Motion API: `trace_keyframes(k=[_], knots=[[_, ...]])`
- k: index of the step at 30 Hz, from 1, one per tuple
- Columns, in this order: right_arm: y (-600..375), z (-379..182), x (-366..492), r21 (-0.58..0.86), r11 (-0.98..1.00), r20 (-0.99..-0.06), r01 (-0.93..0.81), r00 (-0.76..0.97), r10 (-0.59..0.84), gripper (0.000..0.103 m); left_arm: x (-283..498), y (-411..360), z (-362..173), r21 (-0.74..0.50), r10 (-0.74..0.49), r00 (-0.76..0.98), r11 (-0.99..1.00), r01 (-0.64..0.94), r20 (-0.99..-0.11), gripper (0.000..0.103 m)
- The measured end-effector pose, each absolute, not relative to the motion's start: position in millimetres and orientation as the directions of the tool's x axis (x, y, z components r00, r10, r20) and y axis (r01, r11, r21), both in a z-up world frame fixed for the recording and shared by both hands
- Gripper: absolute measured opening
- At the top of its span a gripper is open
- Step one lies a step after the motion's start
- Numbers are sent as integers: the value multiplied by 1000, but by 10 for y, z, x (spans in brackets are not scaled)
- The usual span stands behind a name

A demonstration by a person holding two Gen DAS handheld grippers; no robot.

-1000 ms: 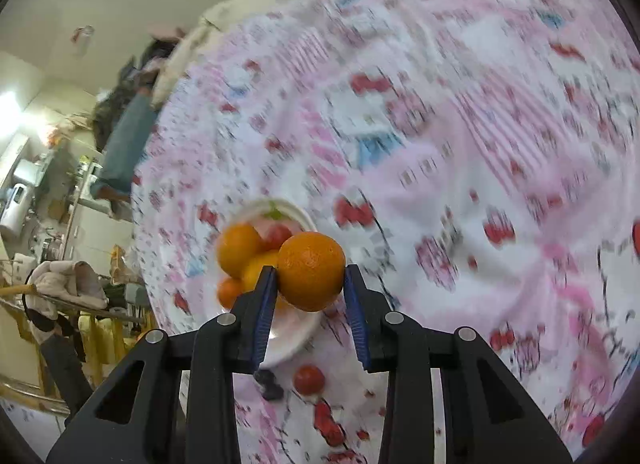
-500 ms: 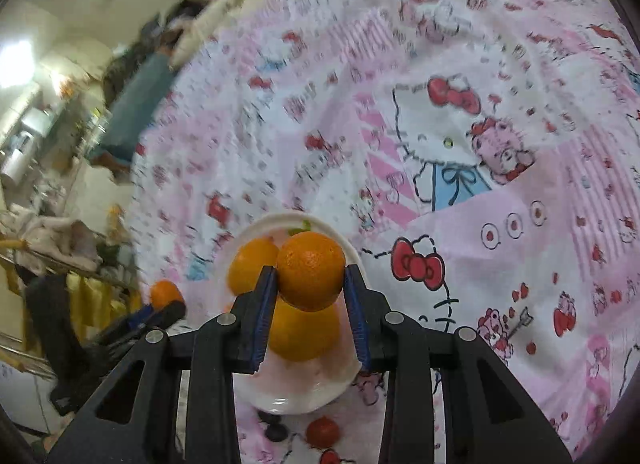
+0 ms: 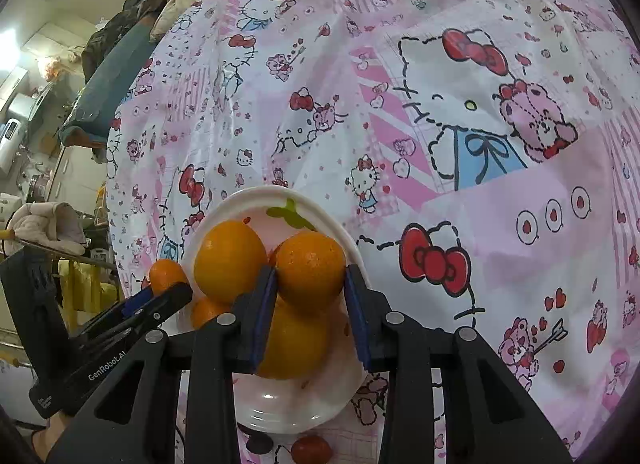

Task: Organize fruits
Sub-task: 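Place both mandarins onto the white plate and open both tools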

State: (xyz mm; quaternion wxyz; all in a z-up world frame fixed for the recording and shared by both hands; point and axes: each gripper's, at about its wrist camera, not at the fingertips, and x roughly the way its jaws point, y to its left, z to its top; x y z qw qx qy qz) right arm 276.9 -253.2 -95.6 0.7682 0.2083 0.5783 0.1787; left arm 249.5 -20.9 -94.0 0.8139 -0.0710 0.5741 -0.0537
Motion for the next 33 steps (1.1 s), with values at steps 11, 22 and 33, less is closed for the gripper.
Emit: trace_keyframes(k=[11, 22, 33], knots=[[-2553, -965, 2781, 542, 840, -805, -29, 268, 529, 39, 2525, -190, -979, -178, -159, 326, 984, -28, -932, 43], [-2568, -860, 2771, 551, 834, -790, -31, 301, 534, 55, 2465, -250, -888, -138, -129, 349, 990, -1, -928, 64], [-2673, -738, 2664, 545, 838, -788, -23, 330, 521, 55, 2294, -104, -688, -166, -140, 373, 985, -39, -917, 64]])
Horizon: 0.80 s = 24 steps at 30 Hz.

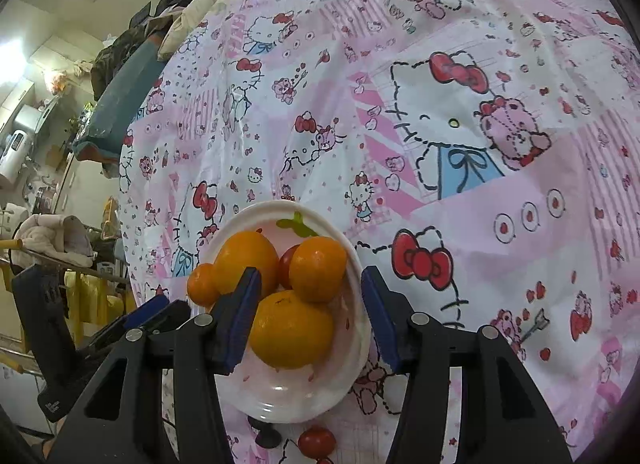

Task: Organize fruits
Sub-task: 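Place both mandarins onto the white plate and open both tools, then grasp the red tomato with the right tool while the left tool reaches the dark grapes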

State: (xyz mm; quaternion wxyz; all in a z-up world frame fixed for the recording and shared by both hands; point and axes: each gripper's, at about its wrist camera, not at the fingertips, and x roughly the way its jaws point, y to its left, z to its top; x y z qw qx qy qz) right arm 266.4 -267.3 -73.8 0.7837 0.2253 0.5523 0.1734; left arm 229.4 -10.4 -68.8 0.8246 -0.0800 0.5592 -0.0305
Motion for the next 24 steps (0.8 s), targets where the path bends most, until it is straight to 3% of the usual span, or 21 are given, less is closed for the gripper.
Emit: trace_keyframes(k=[16, 24], knots=[[-2785, -562, 1872, 539, 842, -800, -3, 313, 512, 55, 1525, 128, -244, -65, -60, 454, 998, 5, -889, 64], [-2545, -710, 1536, 493, 870, -841, -19, 249, 481, 55, 1172, 322, -246, -101, -64, 444, 993, -60, -894, 64]])
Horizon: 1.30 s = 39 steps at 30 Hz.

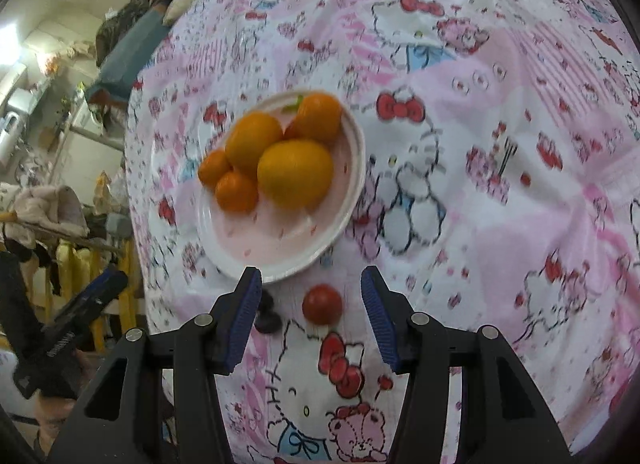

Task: Organize fruits
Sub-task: 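Grasp the red tomato with the right tool while the left tool reaches the dark grapes, then carry the red tomato to the plate rim with the right tool while the left tool grasps a dark grape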

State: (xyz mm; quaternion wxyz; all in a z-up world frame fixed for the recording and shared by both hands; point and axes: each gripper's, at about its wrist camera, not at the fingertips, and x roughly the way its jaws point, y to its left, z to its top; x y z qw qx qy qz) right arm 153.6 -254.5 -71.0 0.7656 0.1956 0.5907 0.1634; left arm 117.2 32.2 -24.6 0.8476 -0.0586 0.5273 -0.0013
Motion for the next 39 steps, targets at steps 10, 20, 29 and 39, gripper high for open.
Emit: trace_keyframes(k=[10, 20, 29, 39], knots=[[-2144, -1129, 1475, 317, 943, -931, -100, 160, 329, 53, 1058, 369, -430, -170, -98, 402, 974, -150, -911, 64], [-1914, -1175, 1431, 227, 947, -947, -229, 175, 269, 31, 1114, 248, -481, -161, -99, 395, 979, -127, -913, 64], [-2295, -966, 1439, 335, 933, -910, -135, 211, 357, 31, 1174, 95, -683, -173, -125, 314, 976, -131, -941, 64], [-2839, -666, 1444, 434, 901, -852, -12, 320, 415, 32, 1340, -532, -1057, -169, -154, 181, 983, -67, -971, 63]])
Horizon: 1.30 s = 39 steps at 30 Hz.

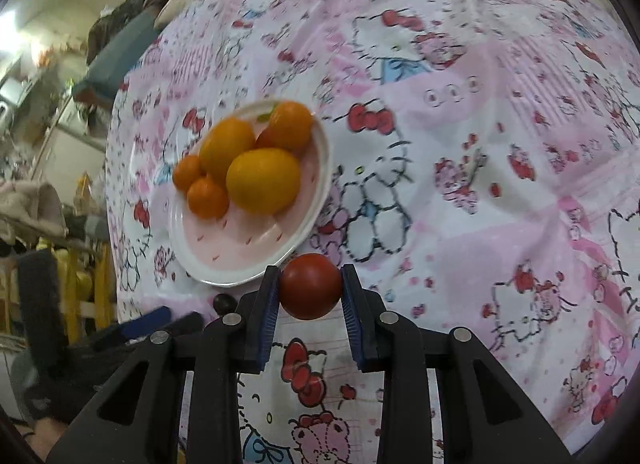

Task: Organize fruits
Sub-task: 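Carry the red tomato to the plate rim with the right tool while the left tool grasps a dark grape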

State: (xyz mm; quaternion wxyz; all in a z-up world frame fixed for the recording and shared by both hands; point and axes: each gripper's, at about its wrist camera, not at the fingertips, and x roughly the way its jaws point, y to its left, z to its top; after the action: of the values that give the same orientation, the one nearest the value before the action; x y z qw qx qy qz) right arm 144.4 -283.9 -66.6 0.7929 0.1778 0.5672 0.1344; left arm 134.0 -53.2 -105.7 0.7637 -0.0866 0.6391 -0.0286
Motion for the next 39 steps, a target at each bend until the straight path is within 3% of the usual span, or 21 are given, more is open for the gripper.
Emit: trace_keyframes(k=[3, 8, 11, 27, 39], knots=[[-2872, -662, 1459, 440, 898, -849, 3, 328, 415, 32, 1392, -736, -1117, -121, -118, 186, 993, -8, -976, 62], [-3001, -640, 1419, 446, 895, -845, 15, 338, 415, 32, 1435, -950, -1213, -58, -71, 183, 996, 74, -981, 47], [-3029, -634, 1398, 450, 893, -842, 21, 342, 417, 32, 1438, -993, -1231, -34, -52, 194, 995, 93, -980, 22], [-3005, -660, 1408, 445, 895, -850, 28, 329, 412, 32, 1293, -639, -891, -146, -158, 249, 987, 68, -955, 20], [-2746, -571, 1881, 489, 871, -821, -44, 314, 477, 32, 1676, -40, -524, -151, -142, 361, 989, 4, -922, 20]])
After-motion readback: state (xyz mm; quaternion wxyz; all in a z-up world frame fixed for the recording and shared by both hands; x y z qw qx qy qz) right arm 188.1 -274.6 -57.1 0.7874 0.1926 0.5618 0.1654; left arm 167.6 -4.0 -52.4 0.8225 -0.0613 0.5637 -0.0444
